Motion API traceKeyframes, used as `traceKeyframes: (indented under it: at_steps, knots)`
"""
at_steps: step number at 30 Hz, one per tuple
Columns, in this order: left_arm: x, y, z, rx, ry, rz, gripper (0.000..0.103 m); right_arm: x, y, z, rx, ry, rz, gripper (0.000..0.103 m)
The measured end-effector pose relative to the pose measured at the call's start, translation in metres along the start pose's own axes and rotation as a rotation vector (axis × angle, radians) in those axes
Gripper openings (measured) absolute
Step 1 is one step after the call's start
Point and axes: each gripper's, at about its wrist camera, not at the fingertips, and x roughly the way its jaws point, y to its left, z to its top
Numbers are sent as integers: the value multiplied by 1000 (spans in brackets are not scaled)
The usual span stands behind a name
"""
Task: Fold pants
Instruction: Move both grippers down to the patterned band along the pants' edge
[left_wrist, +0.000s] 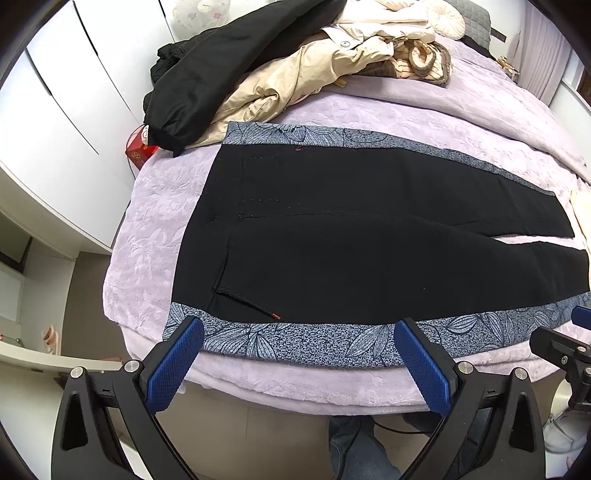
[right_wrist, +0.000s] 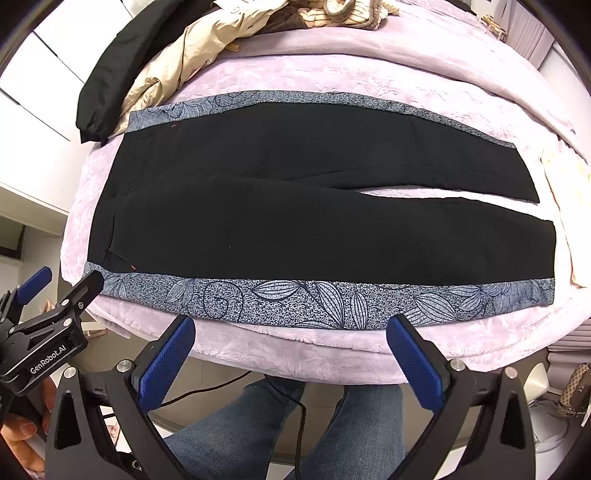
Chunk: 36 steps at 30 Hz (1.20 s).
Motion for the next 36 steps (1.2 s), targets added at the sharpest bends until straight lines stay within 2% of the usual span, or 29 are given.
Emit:
traceKeyframes:
  at_steps: [12, 21, 30, 33, 36]
  knots:
    - [5, 4, 2, -6, 16, 11, 103, 6, 1, 5, 4, 13, 12, 103]
    - [22, 11, -1, -43, 84, 5, 103, 25, -6, 6, 40, 62, 37, 103]
    - [50, 9, -3, -54, 153, 31, 103, 58, -13, 9, 70, 110, 76, 103]
    - [61, 10, -3, -61, 168, 41, 103, 67, -16, 12, 80, 106, 117, 103]
    - [72, 14, -5, -91, 186, 45, 103, 75, -18, 14, 102, 96, 206, 103]
